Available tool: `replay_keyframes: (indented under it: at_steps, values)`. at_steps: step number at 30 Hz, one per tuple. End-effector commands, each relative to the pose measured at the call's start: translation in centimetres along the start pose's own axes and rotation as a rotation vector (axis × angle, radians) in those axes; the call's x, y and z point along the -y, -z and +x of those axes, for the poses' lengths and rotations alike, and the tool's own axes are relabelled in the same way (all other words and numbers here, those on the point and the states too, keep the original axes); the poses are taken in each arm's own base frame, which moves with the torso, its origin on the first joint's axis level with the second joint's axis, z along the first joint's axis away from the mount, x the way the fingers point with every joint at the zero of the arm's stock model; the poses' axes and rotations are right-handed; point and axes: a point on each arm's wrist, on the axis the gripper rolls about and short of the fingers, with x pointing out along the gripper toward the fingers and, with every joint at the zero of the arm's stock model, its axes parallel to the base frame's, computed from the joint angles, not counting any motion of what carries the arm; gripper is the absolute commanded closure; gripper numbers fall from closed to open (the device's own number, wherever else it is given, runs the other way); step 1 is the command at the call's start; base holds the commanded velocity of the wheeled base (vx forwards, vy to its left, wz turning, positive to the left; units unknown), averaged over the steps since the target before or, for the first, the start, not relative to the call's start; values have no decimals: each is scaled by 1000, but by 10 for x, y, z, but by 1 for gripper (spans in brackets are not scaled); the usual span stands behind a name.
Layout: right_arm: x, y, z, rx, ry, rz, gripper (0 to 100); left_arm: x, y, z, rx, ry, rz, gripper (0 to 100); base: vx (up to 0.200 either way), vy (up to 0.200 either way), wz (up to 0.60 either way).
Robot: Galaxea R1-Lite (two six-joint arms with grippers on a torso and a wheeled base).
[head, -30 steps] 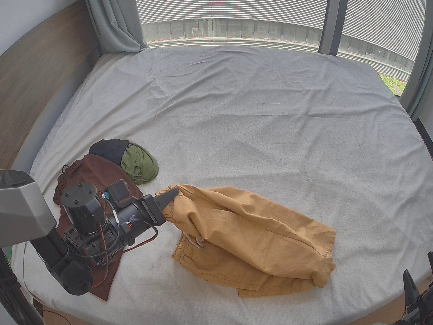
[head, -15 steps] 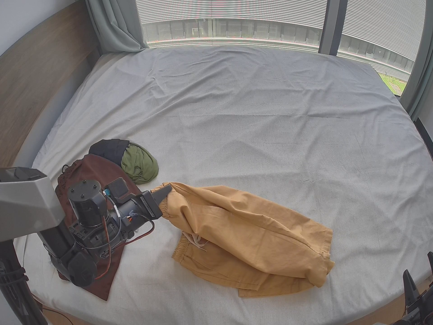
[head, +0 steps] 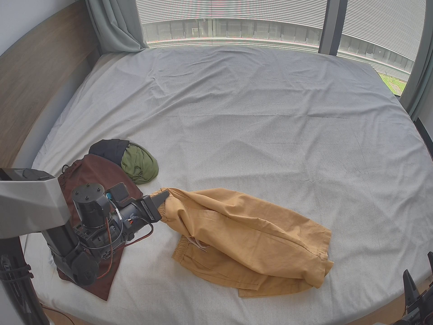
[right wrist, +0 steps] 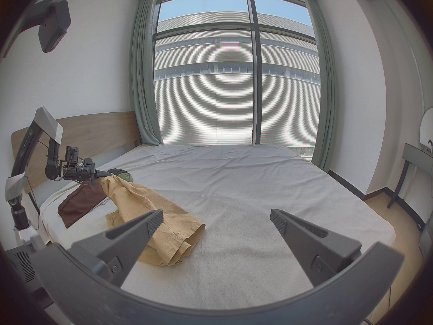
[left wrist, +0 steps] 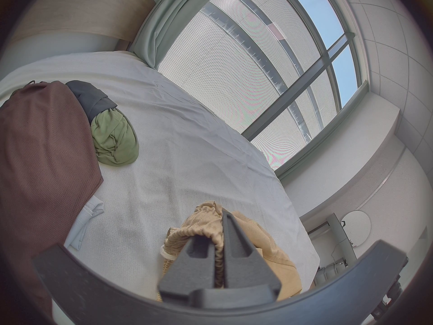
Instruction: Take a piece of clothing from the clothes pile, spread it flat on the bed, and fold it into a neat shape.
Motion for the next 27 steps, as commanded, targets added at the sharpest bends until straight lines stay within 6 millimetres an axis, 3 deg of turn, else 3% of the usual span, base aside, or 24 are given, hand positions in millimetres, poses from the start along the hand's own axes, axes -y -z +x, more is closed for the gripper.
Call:
replay_keyframes:
  at_steps: [1,14,16,17,20,27]
  values:
    - [0,5,0,1,-1,-1,0,-1,1,1,-3,-1,-2,100,0,0,0]
    - [0,3,0,16,-3,3,0,0,1,1,-2,1,0,100,0,0,0]
    - [0,-16,-4,119,-7,-7,0,1,1,0,-2,1,0,100,0,0,0]
    - [0,-38,-9,197,-5,-9,0,1,1,0,-2,3,2,100,0,0,0]
    - [1,-82,-4,206,-19,-7,0,2,1,1,-2,5,1,100,0,0,0]
    - [2,-91,20,64,-95,90,0,3,2,1,-6,8,3,100,0,0,0]
